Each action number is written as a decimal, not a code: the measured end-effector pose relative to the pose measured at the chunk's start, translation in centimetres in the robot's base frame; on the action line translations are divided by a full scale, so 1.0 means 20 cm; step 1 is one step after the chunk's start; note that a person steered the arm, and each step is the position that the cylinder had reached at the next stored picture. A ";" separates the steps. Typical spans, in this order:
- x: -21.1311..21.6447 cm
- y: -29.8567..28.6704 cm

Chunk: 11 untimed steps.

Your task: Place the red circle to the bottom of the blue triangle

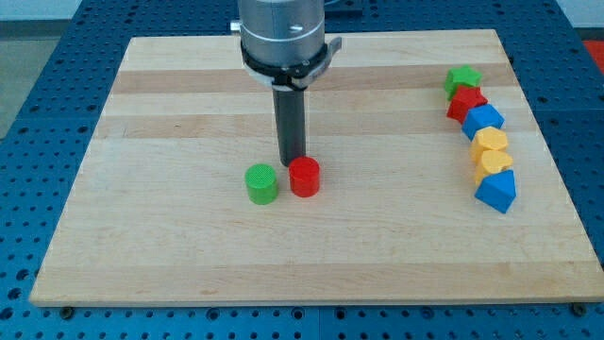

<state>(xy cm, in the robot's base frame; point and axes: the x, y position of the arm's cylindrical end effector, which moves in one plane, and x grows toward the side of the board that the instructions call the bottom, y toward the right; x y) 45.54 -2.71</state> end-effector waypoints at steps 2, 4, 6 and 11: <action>0.05 -0.12; 0.17 0.16; 0.24 0.60; 0.44 0.82</action>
<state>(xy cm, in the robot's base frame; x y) 54.37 13.67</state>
